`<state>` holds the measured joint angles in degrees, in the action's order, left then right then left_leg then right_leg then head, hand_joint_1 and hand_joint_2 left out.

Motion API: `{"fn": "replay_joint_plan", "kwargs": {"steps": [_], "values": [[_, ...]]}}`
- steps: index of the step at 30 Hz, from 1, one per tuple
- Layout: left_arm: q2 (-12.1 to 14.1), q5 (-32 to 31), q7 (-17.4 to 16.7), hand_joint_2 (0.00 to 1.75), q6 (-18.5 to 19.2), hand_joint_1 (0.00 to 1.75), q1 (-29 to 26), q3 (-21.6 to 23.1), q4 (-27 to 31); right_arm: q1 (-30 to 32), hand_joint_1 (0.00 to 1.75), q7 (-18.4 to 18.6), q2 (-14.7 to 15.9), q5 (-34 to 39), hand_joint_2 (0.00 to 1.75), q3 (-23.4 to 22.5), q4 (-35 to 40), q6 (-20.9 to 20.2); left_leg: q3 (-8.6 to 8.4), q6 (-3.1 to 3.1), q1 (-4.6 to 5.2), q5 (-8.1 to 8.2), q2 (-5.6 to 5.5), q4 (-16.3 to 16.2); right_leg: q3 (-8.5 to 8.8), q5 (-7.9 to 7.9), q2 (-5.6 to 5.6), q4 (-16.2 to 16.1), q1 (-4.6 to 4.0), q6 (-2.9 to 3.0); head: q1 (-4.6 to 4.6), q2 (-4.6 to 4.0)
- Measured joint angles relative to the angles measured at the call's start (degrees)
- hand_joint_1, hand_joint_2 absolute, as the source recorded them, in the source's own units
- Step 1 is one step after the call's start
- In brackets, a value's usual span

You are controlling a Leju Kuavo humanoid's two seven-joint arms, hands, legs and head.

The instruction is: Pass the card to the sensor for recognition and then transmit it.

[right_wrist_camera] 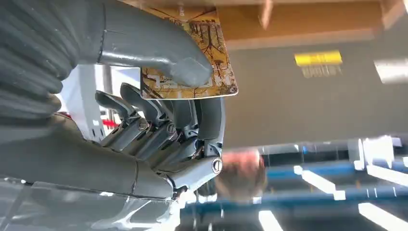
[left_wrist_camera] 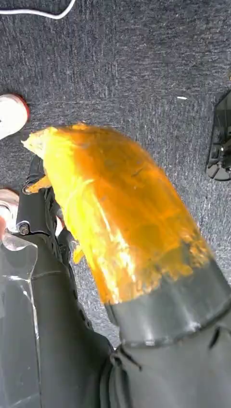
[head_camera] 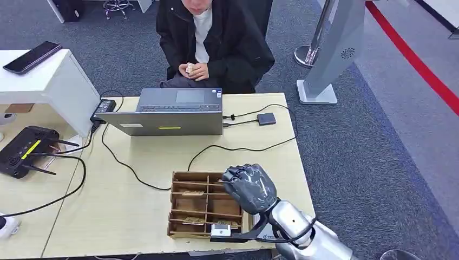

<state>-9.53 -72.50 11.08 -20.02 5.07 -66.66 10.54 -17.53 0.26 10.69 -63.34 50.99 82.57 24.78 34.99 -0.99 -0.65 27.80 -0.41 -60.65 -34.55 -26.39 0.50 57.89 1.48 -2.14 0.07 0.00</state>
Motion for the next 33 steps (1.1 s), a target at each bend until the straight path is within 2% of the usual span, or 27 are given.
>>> {"fn": "replay_joint_plan", "kwargs": {"steps": [7,11,22,29,33], "values": [[0.0,0.2,0.9,0.0,-0.1,0.0,0.0,-0.2,0.0,2.4,1.75,-2.9,0.0,-1.4,1.75,-2.6,4.1,9.0,0.01,0.0,0.0,0.0,-0.01,0.0,0.0,-0.01,-0.01,0.0,0.0,0.0,0.02,0.0],[0.0,0.5,1.6,0.0,-0.4,0.0,0.1,-0.3,0.0,3.4,1.75,-4.0,-0.1,-0.9,1.75,-4.0,6.8,11.3,0.0,0.0,0.0,0.0,0.0,0.0,0.0,0.0,0.0,0.0,0.0,0.01,0.0,0.0],[0.3,1.2,3.0,0.0,-1.1,0.0,0.0,-0.7,0.0,5.5,1.75,-7.5,-0.4,5.2,1.75,-7.4,11.1,11.5,0.0,0.0,0.0,0.0,0.0,0.0,0.01,-0.01,0.0,0.0,0.0,0.01,0.0,0.0],[1.2,1.4,3.3,0.0,-1.4,0.0,0.0,-1.0,0.0,6.2,1.75,-12.3,-1.2,12.5,1.75,-8.5,12.7,11.6,0.0,0.0,-0.01,0.0,0.0,0.0,0.01,-0.02,0.0,0.0,0.0,0.03,0.02,0.0],[1.5,1.3,3.4,0.0,-1.4,0.0,0.0,-1.0,0.0,6.1,1.75,-12.8,-2.0,14.2,1.75,-9.1,13.1,11.5,0.0,0.0,-0.01,0.0,0.0,0.0,0.01,-0.02,0.0,0.0,0.0,0.03,0.0,0.0]]}}
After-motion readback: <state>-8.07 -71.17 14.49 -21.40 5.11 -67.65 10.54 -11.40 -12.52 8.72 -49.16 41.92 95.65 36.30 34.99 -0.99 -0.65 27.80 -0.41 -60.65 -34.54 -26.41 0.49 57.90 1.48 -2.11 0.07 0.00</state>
